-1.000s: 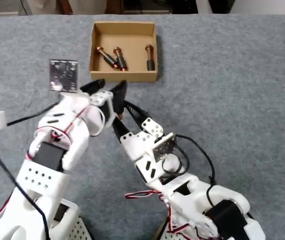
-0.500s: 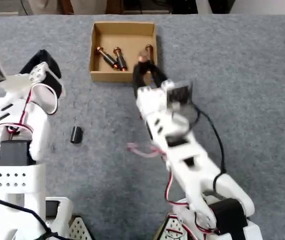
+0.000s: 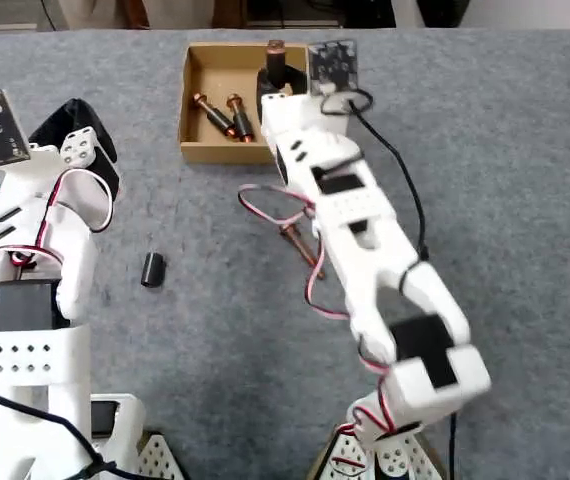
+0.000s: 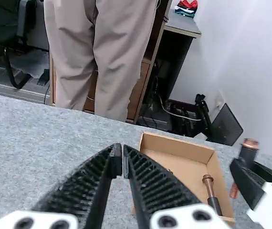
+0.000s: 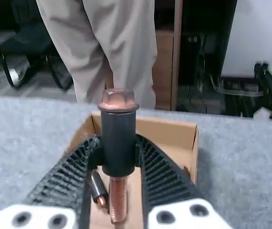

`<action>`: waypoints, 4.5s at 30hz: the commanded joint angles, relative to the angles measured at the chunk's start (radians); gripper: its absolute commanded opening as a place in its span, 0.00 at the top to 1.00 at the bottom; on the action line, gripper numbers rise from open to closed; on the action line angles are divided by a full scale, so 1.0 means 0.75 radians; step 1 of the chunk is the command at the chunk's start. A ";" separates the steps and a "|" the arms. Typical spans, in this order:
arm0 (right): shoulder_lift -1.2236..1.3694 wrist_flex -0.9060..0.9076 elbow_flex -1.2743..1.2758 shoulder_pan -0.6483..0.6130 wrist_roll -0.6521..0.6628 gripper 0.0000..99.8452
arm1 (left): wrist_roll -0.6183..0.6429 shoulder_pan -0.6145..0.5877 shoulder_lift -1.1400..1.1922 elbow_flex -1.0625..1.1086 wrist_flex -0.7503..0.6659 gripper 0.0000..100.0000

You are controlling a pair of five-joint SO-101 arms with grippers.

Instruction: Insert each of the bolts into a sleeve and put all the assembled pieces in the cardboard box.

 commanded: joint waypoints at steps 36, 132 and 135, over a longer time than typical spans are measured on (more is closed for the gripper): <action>0.032 1.581 -0.686 -0.594 -0.286 0.77 | 0.004 -0.370 0.752 -1.137 0.724 0.87; 1.501 2.330 -2.313 -0.754 -0.798 0.89 | -0.333 -0.368 0.813 -1.348 0.974 0.87; 1.527 2.347 -2.317 -0.748 -0.757 0.91 | -0.333 -0.368 0.813 -1.301 0.919 0.87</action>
